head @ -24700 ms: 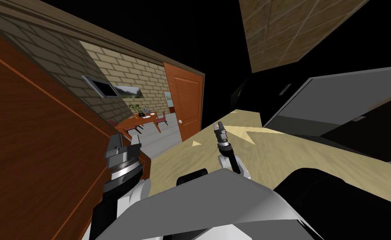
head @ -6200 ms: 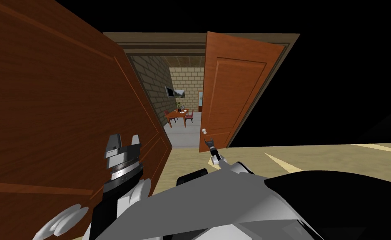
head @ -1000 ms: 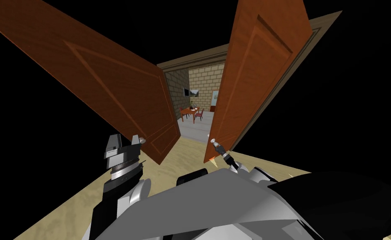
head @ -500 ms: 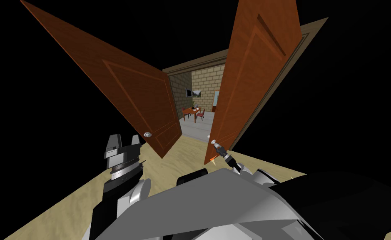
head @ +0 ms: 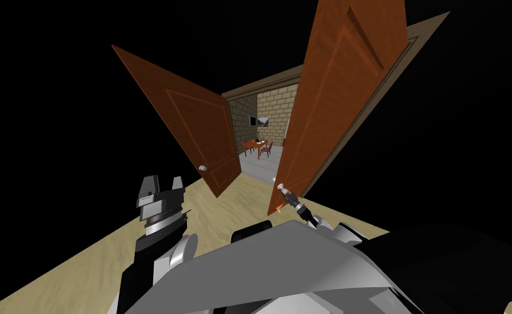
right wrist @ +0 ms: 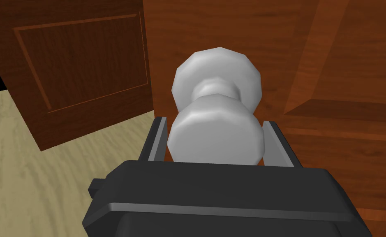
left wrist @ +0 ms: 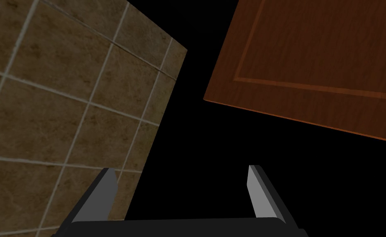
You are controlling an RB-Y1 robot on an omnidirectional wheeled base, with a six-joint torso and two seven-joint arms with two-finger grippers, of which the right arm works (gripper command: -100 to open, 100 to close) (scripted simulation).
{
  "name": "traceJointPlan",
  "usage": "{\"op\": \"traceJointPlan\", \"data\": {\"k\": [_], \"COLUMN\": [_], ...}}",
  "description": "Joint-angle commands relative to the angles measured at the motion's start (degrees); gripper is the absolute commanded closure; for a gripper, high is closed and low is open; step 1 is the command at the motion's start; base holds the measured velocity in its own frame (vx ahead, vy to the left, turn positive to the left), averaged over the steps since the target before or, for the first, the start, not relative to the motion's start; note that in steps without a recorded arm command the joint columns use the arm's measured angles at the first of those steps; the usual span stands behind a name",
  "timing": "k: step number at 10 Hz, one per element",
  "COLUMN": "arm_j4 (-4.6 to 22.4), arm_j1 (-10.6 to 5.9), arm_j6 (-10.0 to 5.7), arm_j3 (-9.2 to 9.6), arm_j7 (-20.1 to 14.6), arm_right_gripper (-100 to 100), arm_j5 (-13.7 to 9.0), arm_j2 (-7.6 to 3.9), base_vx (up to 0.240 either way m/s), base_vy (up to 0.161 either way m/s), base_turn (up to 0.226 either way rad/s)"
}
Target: Pull the door open
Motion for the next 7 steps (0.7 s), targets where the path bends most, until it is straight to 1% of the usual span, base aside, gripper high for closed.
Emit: {"op": "traceJointPlan", "data": {"k": [1, 3, 5, 6, 7], "arm_j4": [0.65, 0.94, 1.22, 0.61, 0.85], "arm_j1": [0.26, 0.51, 0.75, 0.86, 0.94], "arm_j6": [-1.05, -1.77, -2.46, -1.91, -2.17], "arm_j3": [0.12, 0.16, 0.20, 0.23, 0.28], "arm_j7": [-0.27, -0.44, -0.61, -0.46, -0.52], "arm_right_gripper": [100, 100, 100, 100, 100], "arm_j5": [0.14, 0.21, 0.28, 0.30, 0.34], "arm_j2": [-0.24, -0.46, -0.67, -0.56, -0.61], "base_vx": [-0.204, -0.170, -0.162, -0.078, -0.133], "base_vy": [-0.098, -0.093, -0.065, -0.027, -0.049], "base_turn": [0.185, 0.118, 0.115, 0.024, 0.167]}}
